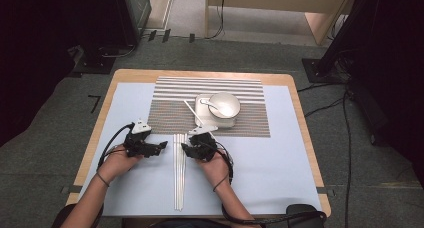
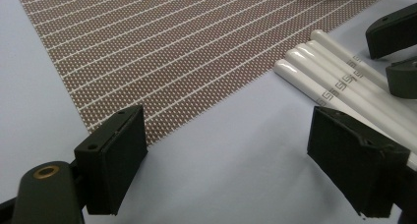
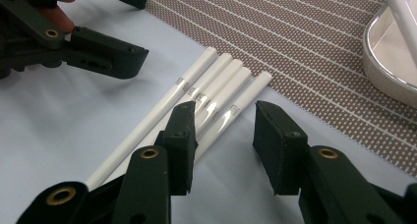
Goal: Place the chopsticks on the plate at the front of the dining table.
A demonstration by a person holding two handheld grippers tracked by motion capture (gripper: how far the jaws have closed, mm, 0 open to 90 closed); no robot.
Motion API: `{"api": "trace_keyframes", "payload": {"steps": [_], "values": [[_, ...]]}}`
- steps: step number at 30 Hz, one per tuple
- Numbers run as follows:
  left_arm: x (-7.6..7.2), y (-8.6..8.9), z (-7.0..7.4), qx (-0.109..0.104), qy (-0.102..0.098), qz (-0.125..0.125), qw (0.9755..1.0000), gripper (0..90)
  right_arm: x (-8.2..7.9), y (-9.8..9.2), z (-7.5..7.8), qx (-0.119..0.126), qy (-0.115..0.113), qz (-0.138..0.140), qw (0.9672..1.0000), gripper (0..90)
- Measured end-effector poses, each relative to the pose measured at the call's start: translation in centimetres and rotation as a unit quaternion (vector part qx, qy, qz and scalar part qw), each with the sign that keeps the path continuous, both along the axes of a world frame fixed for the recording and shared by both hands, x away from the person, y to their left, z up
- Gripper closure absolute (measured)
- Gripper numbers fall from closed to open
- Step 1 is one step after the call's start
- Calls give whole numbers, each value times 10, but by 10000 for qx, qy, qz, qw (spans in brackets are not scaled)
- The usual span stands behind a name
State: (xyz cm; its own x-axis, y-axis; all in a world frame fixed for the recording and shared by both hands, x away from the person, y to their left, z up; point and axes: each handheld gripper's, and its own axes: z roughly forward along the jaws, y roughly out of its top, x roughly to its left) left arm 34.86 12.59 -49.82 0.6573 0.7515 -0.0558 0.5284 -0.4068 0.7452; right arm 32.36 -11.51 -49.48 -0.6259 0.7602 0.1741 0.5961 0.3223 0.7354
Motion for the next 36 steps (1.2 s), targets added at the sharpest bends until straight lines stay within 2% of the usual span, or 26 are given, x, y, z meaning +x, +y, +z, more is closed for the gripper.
{"api": "trace_keyframes", "payload": {"steps": [15,29,36], "values": [[0,0,0,0,0,-1,10000,147,-1,-4,-1,-72,-43,-22,10000,612],[0,0,0,1,-1,0,10000,147,0,-5,0,-299,-199,47,9993,680],[0,0,0,5,-1,0,10000,147,3,-6,0,-328,-227,111,9991,698]]}}
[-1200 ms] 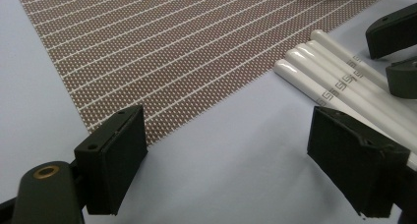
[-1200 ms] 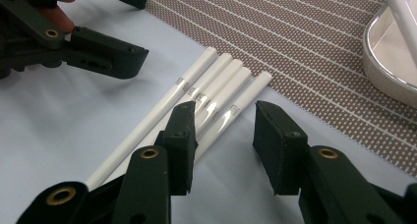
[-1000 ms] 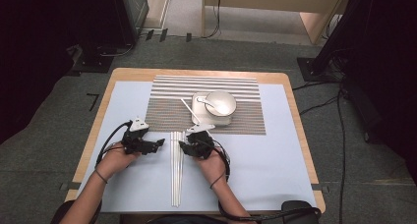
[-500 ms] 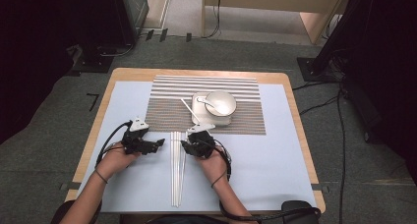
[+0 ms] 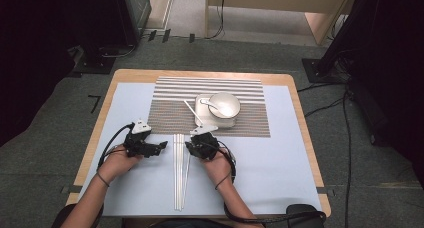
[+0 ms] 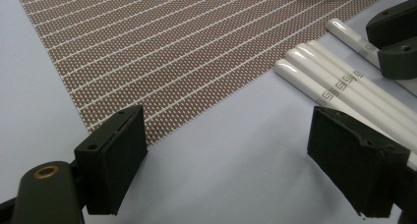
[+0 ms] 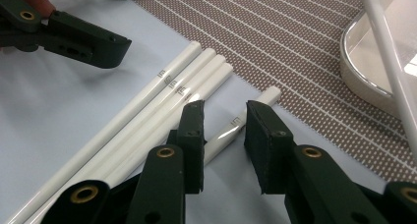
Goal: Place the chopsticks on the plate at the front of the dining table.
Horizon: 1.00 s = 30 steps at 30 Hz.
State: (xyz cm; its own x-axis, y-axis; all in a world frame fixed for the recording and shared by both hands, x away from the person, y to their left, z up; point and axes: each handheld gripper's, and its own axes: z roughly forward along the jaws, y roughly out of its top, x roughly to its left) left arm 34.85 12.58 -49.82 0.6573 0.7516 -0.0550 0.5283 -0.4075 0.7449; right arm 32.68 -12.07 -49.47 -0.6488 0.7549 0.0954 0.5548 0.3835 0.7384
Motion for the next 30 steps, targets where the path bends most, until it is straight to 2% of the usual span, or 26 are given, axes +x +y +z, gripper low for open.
{"api": "trace_keyframes", "payload": {"steps": [4,11,15,19,23,27,30], "values": [[0,0,0,-5,0,1,10000,147,3,1,1,-45,-11,35,10000,710],[0,0,0,6,-5,0,10000,147,1,0,1,1,9,-66,10000,710],[0,0,0,17,-9,-1,10000,147,2,4,0,-57,29,-120,9999,699],[0,0,0,17,-7,0,10000,147,1,4,0,-89,-28,-99,9999,700],[0,0,0,9,-6,2,10000,147,0,6,0,-130,-104,-114,9998,715],[0,0,0,13,-7,1,10000,147,2,3,1,-99,-62,-117,9999,758],[0,0,0,-3,-2,0,10000,146,2,4,2,-166,-72,-95,9998,765]]}}
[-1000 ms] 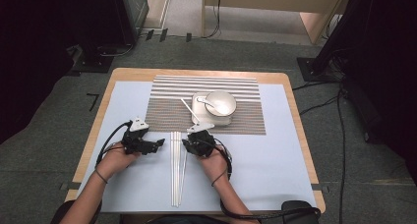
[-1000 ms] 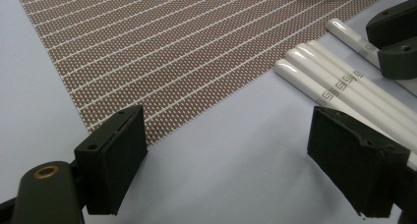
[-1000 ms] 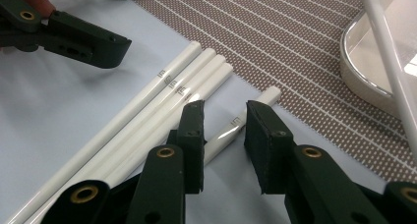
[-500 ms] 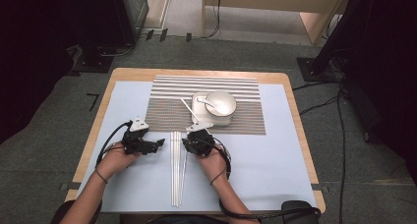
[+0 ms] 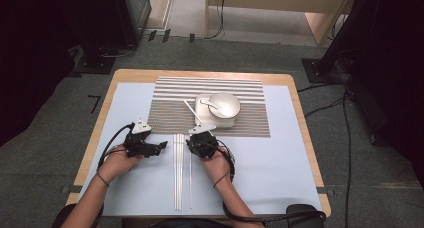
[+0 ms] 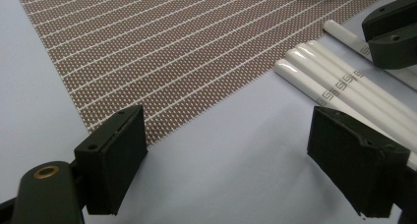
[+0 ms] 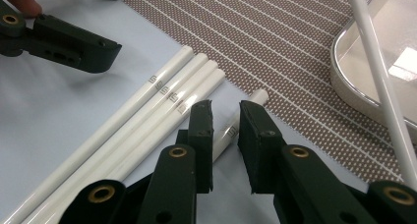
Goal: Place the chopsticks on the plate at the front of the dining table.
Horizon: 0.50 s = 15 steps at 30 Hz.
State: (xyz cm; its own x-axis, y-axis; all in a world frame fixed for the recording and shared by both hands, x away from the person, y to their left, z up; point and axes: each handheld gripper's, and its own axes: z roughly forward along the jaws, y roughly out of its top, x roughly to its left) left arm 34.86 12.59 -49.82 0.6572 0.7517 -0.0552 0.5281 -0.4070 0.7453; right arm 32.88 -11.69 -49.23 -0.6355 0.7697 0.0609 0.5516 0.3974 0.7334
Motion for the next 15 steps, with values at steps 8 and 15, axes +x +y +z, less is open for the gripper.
{"api": "trace_keyframes", "payload": {"steps": [8,15], "values": [[0,0,0,-8,0,2,10000,147,0,-2,-3,-9,-40,-91,10000,751],[0,0,0,2,1,1,10000,147,3,-3,-2,-168,-103,-4,9998,776]]}}
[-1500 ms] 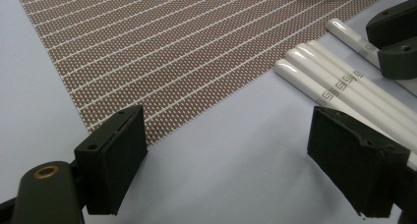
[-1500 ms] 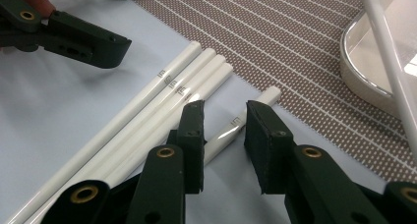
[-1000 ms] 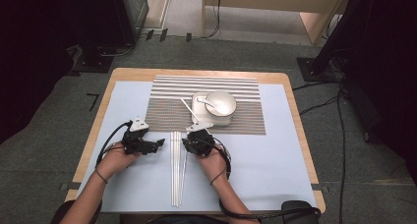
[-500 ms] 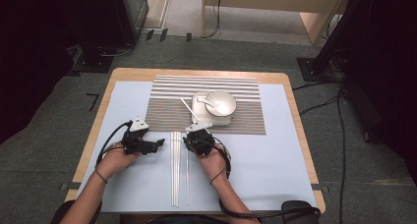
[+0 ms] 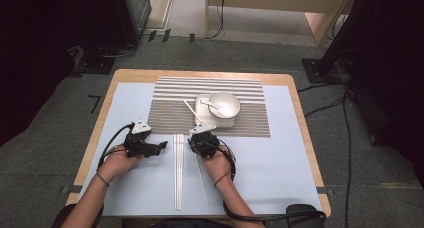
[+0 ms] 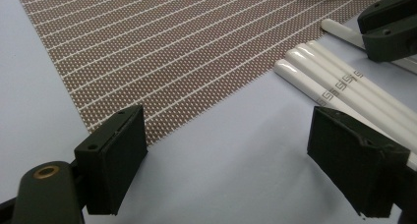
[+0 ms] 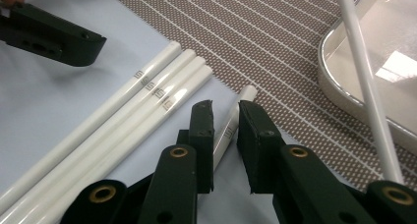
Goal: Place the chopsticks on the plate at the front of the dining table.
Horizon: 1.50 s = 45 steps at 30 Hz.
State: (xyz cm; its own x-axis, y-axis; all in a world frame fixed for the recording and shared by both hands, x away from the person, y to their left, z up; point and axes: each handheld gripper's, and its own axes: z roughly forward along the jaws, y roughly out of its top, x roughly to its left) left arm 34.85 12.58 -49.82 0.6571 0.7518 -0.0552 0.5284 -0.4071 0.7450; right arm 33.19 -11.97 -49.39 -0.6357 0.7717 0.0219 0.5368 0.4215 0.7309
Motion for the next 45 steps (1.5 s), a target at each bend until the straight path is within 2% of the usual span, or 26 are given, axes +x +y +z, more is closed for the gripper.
{"api": "trace_keyframes", "payload": {"steps": [6,18,32,45], "values": [[0,0,0,-14,3,2,10000,147,6,-3,1,-81,-26,97,9999,804],[0,0,0,-10,3,1,10000,147,10,-11,-2,88,-20,167,9998,832],[0,0,0,-15,4,1,10000,147,11,-15,-2,366,100,213,9991,786],[0,0,0,-13,4,1,10000,147,5,-22,7,542,178,185,9982,749]]}}
